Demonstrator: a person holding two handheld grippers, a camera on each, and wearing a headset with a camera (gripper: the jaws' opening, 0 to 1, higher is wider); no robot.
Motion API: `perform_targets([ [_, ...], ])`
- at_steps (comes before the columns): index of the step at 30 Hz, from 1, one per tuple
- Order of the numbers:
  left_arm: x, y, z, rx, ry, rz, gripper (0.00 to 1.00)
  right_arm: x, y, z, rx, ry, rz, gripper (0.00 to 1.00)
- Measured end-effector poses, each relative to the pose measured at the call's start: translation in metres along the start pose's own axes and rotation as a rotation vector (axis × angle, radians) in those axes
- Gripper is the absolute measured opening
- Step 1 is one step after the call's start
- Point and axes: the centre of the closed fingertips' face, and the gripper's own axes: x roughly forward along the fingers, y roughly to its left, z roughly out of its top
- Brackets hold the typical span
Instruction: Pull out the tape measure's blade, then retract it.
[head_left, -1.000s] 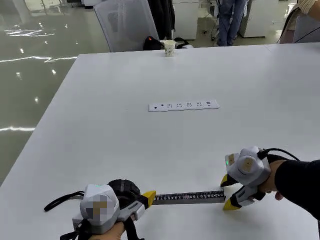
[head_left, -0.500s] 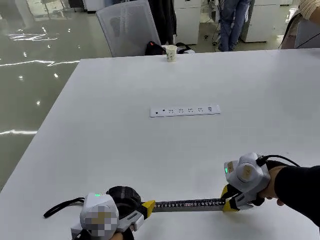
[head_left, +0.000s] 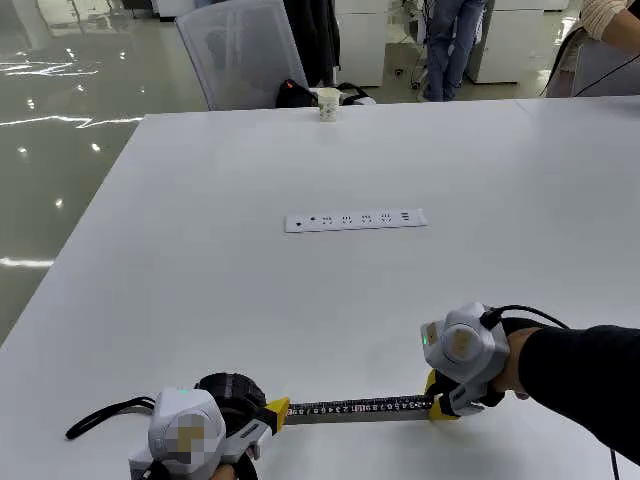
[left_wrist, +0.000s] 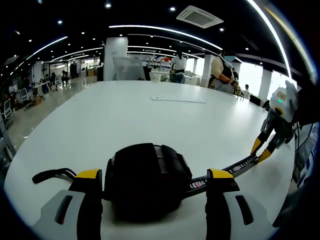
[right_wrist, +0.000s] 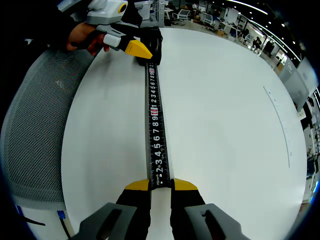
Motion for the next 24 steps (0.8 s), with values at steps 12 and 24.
perform_targets([
  [12,0.002,0.013,0.002,0.018,0.071,0.051,0.65,0.0,-0.001,-0.001,0.011,0.033,0.0,0.11],
  [24,0.005,0.011,0.005,0.025,0.091,0.007,0.63,-0.001,-0.002,-0.001,0.048,0.0,-0.014,0.11],
])
